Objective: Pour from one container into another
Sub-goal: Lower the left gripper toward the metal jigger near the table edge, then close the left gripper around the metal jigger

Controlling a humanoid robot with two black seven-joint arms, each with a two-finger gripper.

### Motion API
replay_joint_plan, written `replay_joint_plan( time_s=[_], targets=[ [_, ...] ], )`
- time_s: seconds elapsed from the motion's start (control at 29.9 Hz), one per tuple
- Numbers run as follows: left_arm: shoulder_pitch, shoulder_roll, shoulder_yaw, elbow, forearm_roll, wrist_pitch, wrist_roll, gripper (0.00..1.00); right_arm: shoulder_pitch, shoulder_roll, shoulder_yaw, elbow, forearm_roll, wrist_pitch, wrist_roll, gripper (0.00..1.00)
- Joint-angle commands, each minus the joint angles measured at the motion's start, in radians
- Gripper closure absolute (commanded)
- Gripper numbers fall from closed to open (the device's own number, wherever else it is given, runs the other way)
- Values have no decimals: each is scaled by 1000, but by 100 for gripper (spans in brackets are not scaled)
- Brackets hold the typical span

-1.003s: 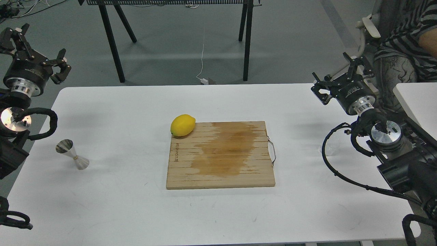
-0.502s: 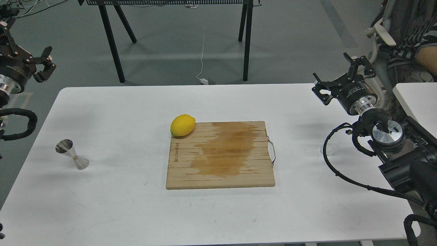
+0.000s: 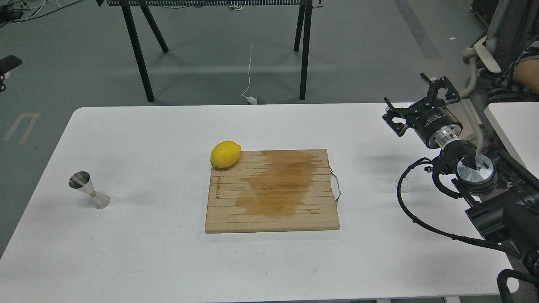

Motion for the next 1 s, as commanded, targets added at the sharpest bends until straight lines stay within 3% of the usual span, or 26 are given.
replay_joint_plan(
  time_s=[0.0, 0.13, 0.33, 0.64, 0.8, 0.97],
  targets=[
    [6, 138, 102, -154, 135, 87, -18, 0, -2, 0, -4, 7, -2, -1, 0, 1],
    [4, 160, 243, -220, 375, 269, -21, 0, -1, -6, -2, 0, -2, 4, -1, 1],
    [6, 111, 447, -216, 620, 527, -13, 0, -1, -8, -2, 8, 0, 7, 0, 1],
    [27, -61, 555, -102, 769, 705, -4, 0, 7, -11, 3, -7, -2, 8, 0, 1],
    [92, -164, 567, 8, 853, 783, -4, 0, 9, -6, 1, -6, -2, 7, 5, 1],
    [165, -222, 565, 42, 914, 871, -4, 0, 9, 2, 1, -6, -2, -2, 8, 1]
  ],
)
